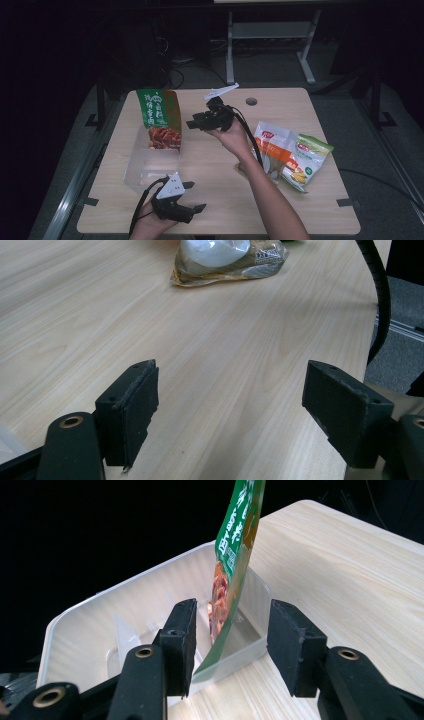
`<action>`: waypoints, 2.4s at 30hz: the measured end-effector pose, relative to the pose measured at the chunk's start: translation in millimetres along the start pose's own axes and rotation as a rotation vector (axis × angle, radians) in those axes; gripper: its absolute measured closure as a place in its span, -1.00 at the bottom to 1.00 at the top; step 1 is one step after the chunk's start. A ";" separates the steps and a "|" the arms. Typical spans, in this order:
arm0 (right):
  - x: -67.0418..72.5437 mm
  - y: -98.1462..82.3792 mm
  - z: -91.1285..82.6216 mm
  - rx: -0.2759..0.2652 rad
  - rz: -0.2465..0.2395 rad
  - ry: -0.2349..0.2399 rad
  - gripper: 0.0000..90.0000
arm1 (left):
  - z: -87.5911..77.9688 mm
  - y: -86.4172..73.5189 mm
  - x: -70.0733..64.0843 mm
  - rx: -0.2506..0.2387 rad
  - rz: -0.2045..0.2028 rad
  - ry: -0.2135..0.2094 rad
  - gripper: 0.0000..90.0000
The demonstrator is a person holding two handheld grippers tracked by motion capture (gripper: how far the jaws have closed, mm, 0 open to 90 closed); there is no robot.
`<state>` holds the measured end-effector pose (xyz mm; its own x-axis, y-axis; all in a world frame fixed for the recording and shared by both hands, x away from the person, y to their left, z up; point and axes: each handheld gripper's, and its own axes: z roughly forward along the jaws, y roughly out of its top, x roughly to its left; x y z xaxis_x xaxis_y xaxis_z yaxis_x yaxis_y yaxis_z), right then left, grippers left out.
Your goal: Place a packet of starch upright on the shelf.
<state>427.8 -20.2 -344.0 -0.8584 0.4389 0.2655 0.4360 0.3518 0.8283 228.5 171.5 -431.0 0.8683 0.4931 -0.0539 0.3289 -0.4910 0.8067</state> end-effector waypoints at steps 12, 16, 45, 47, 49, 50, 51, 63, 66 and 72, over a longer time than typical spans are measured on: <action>-0.5 -20.0 -38.7 0.021 0.003 -0.038 0.15 | 0.2 -0.3 -1.1 0.007 0.013 0.003 -0.51; -1.8 -28.4 -52.5 0.032 0.012 -0.054 0.13 | 0.1 -0.3 -1.0 0.007 0.017 0.005 -0.51; -12.0 -96.4 -148.1 0.080 0.098 -0.180 0.08 | -1.5 -1.0 -3.2 -0.001 0.002 0.008 -0.51; -12.2 -99.8 -151.3 0.084 0.099 -0.185 0.08 | -1.7 -1.1 -3.2 0.000 0.002 0.009 -0.51; -12.3 -104.0 -154.8 0.087 0.099 -0.190 0.08 | -2.4 -1.1 -3.2 0.000 0.002 0.010 -0.51; -12.4 -105.7 -156.0 0.089 0.100 -0.192 0.08 | -2.7 -1.2 -3.2 0.000 -0.001 0.010 -0.51; -12.5 -108.0 -157.9 0.095 0.103 -0.195 0.08 | -2.9 -1.3 -3.0 0.000 0.000 0.011 -0.51; -13.5 -137.4 -181.9 0.105 0.132 -0.235 0.09 | -2.6 -1.7 -3.9 0.007 0.001 0.011 -0.50; -14.0 -143.8 -186.2 0.109 0.145 -0.246 0.10 | -2.4 -2.0 -4.4 0.005 -0.002 0.010 -0.50; -15.8 -156.0 -194.2 0.121 0.160 -0.264 0.10 | -3.3 -2.3 -3.9 0.000 0.000 0.013 -0.50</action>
<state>321.0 -242.6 -381.6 -0.6836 0.6903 0.2369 0.6022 0.3501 0.7175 223.1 173.1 -430.7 0.8632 0.5027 -0.0462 0.3292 -0.4912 0.8064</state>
